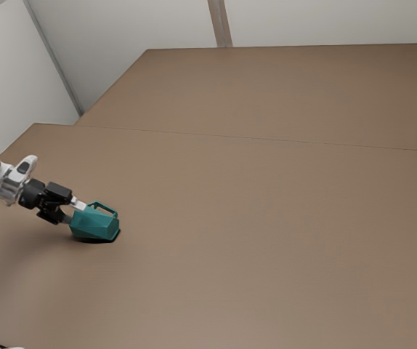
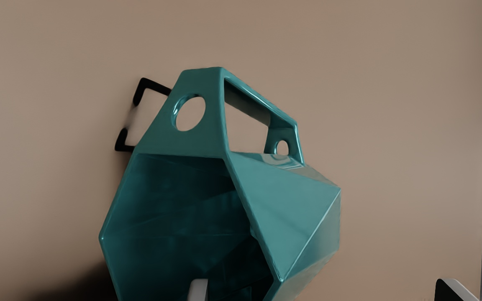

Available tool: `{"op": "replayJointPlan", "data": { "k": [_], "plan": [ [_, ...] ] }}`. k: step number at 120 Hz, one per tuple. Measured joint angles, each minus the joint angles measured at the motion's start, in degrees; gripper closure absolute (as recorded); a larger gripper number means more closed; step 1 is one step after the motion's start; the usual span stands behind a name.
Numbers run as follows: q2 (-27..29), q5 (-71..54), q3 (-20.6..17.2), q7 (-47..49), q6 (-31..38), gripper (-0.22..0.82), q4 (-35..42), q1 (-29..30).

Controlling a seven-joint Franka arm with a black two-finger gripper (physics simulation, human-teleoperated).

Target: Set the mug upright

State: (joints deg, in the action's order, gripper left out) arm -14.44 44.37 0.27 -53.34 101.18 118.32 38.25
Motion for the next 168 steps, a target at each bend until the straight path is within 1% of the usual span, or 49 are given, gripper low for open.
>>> {"op": "replayJointPlan", "data": {
  "k": [80,87,92,110,133,151,168],
  "plan": [
    [-3.0,0.0,-0.7,-1.7,1.5,0.02,-1.0,-1.7],
    [-3.1,0.1,-0.8,-1.7,1.6,0.03,-1.0,-1.8],
    [-3.1,0.1,-1.0,-1.8,1.6,0.06,-1.0,-1.8],
    [-2.8,0.0,-1.1,-1.9,1.8,0.26,-1.0,-1.8],
    [-2.4,-0.1,-1.1,-2.1,2.2,0.46,-1.4,-1.8],
    [-1.4,-0.3,-1.2,-2.2,2.3,0.6,-1.6,-1.8],
    [-1.0,-0.7,-1.7,-2.3,2.6,0.68,-1.5,-1.9]
  ]
}}
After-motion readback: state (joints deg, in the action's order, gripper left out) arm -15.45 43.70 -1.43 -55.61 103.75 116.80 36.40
